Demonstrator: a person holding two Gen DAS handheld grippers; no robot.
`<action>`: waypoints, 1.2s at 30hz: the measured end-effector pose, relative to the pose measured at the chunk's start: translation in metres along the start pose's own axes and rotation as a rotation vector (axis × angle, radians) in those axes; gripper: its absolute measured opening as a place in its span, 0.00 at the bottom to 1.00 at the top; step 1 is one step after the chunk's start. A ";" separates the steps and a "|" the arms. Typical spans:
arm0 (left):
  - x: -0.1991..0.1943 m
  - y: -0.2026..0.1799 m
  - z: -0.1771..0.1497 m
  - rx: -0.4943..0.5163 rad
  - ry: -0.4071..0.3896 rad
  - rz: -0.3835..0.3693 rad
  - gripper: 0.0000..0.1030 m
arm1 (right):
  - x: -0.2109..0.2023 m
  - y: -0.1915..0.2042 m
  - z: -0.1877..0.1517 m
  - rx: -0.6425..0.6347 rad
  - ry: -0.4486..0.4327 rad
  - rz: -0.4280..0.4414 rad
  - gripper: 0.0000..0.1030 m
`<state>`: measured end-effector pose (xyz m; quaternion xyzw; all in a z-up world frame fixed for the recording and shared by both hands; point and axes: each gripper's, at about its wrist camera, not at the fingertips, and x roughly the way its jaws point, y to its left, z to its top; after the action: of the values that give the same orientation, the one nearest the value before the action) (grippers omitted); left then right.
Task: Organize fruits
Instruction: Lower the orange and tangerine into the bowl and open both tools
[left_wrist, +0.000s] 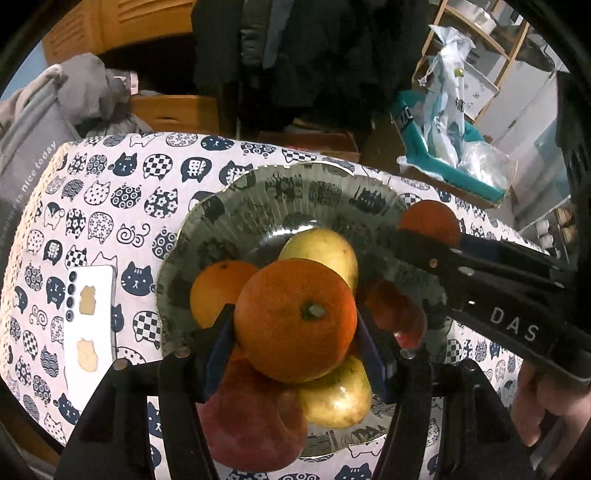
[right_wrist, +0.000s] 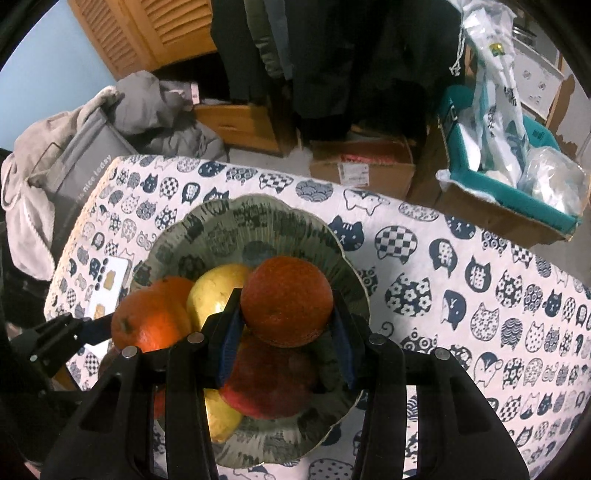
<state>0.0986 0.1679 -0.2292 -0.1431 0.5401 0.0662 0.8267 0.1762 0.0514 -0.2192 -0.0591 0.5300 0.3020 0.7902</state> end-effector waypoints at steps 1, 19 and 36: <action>0.000 -0.001 0.000 0.002 -0.003 0.002 0.62 | 0.003 0.000 -0.001 -0.001 0.008 0.002 0.43; -0.015 0.003 -0.003 -0.021 -0.017 -0.012 0.77 | 0.001 -0.003 -0.001 0.026 0.012 0.037 0.55; -0.081 -0.009 -0.003 -0.010 -0.159 -0.028 0.77 | -0.082 0.005 0.002 -0.036 -0.139 -0.104 0.60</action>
<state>0.0649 0.1623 -0.1548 -0.1490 0.4702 0.0685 0.8672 0.1544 0.0220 -0.1455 -0.0798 0.4646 0.2735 0.8384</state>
